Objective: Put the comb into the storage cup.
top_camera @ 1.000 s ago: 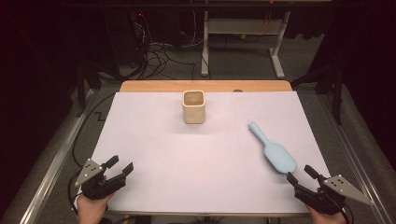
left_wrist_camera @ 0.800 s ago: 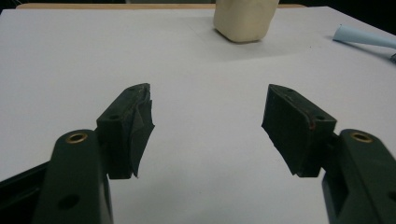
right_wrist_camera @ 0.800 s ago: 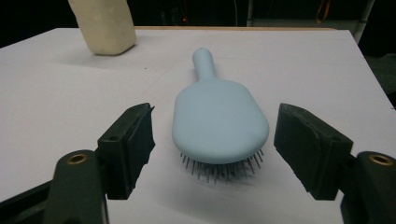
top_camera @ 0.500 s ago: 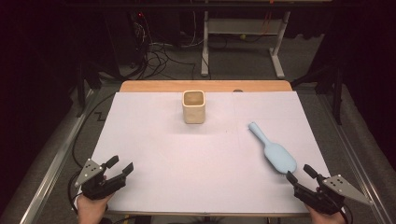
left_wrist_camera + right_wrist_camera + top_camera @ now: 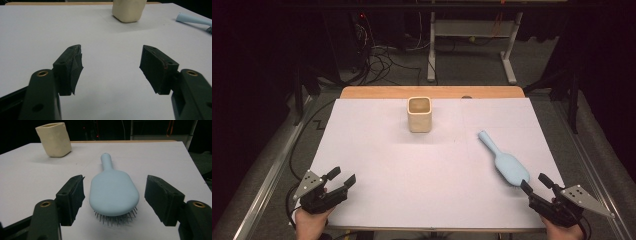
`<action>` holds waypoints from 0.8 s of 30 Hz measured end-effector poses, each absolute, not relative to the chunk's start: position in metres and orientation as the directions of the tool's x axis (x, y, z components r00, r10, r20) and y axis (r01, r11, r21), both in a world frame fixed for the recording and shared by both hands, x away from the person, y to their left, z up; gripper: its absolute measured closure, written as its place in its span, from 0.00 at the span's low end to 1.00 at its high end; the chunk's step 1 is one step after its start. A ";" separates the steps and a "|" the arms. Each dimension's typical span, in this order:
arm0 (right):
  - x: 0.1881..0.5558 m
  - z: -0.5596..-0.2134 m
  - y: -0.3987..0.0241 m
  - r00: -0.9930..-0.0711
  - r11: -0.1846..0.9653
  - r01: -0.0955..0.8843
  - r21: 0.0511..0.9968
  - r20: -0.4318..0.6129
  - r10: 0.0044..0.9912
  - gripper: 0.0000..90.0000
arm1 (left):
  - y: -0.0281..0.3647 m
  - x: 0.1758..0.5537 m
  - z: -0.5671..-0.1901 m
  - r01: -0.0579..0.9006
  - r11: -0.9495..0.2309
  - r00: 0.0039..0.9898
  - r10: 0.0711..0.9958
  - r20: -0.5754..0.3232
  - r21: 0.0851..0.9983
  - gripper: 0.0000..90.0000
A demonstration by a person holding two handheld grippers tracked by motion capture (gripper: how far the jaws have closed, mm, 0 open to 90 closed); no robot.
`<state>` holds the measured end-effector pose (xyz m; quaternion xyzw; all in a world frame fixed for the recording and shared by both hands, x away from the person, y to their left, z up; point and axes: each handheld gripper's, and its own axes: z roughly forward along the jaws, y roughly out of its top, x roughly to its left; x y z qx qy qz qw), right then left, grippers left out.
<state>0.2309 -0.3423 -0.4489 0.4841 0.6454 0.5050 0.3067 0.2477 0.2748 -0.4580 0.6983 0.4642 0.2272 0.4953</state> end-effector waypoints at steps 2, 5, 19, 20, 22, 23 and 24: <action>0.233 -0.448 -0.343 -0.351 0.020 0.314 0.949 0.096 0.931 0.37 | 0.275 0.248 -0.458 0.424 -0.078 0.465 0.874 -0.143 0.902 0.39; 0.234 -0.447 -0.342 -0.354 0.028 0.309 0.951 0.087 0.931 0.37 | 0.275 0.248 -0.458 0.425 -0.078 0.465 0.874 -0.143 0.902 0.39; 0.240 -0.442 -0.342 -0.357 0.013 0.311 0.950 0.104 0.928 0.35 | 0.277 0.247 -0.458 0.428 -0.067 0.460 0.874 -0.154 0.901 0.39; 0.241 -0.442 -0.342 -0.359 0.016 0.309 0.951 0.101 0.928 0.35 | 0.277 0.247 -0.458 0.428 -0.067 0.460 0.875 -0.154 0.901 0.39; 0.243 -0.440 -0.341 -0.360 0.017 0.307 0.952 0.100 0.927 0.35 | 0.277 0.247 -0.458 0.429 -0.066 0.459 0.875 -0.154 0.901 0.39; 0.245 -0.439 -0.341 -0.362 0.021 0.306 0.952 0.096 0.927 0.35 | 0.277 0.247 -0.458 0.430 -0.066 0.458 0.875 -0.155 0.901 0.39; 0.246 -0.438 -0.340 -0.361 0.017 0.307 0.952 0.100 0.927 0.35 | 0.277 0.247 -0.458 0.430 -0.065 0.458 0.875 -0.156 0.901 0.39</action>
